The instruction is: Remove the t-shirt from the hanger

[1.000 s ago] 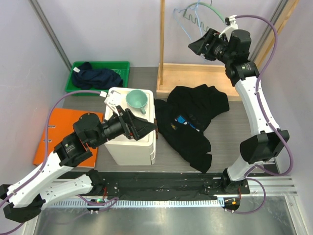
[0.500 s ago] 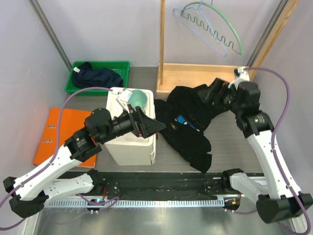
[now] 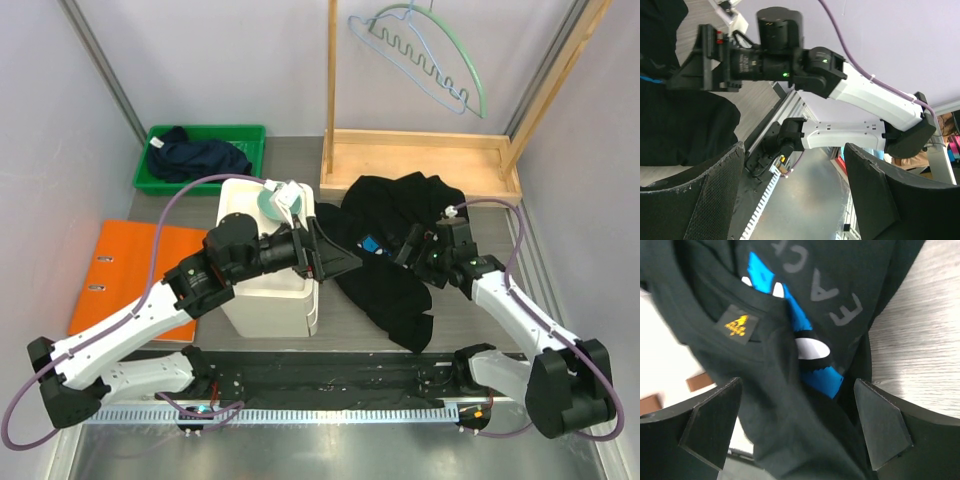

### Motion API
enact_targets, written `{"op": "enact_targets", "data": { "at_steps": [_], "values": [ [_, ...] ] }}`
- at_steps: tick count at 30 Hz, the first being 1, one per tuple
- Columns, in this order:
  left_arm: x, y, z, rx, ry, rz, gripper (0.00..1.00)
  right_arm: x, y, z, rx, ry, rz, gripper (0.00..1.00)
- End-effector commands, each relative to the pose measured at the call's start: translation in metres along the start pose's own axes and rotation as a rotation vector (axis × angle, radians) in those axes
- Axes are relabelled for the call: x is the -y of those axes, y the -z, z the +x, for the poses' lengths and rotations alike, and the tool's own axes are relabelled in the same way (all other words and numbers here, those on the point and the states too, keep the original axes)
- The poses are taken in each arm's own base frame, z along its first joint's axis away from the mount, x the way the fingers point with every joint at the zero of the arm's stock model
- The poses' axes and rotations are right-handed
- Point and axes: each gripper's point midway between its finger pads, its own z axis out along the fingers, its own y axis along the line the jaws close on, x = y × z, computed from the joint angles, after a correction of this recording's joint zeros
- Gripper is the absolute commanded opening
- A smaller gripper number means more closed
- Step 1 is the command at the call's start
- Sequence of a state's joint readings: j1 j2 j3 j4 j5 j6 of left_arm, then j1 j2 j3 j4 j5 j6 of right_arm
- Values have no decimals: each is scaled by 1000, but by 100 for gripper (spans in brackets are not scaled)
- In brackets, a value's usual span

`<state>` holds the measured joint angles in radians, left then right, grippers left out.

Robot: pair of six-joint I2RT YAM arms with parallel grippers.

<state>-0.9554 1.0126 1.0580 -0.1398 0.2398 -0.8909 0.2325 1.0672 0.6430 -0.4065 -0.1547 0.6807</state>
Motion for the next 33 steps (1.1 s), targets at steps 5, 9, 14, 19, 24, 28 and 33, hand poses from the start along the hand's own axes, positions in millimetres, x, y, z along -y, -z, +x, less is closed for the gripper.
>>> {"op": "enact_targets", "data": {
  "at_steps": [5,9,14,19,24,28,33],
  "values": [
    [34,1,-17,37,-23,109,80,-12,-41,19,-9,-84,-14,94],
    [35,1,-15,30,-23,113,80,-26,-41,26,-31,-43,-57,66],
    [47,-2,-15,12,-59,147,80,-40,-21,22,-29,4,-112,25],
    [80,-16,-6,-47,-187,226,84,-79,32,-5,53,75,-242,7],
    [76,-26,-9,26,-447,125,91,-140,117,-55,216,131,-407,1],
    [54,-36,-18,83,-588,-16,96,-176,163,-85,260,151,-457,1],
    [22,-44,-28,128,-745,-191,100,-226,218,-114,316,166,-594,1]
  ]
}}
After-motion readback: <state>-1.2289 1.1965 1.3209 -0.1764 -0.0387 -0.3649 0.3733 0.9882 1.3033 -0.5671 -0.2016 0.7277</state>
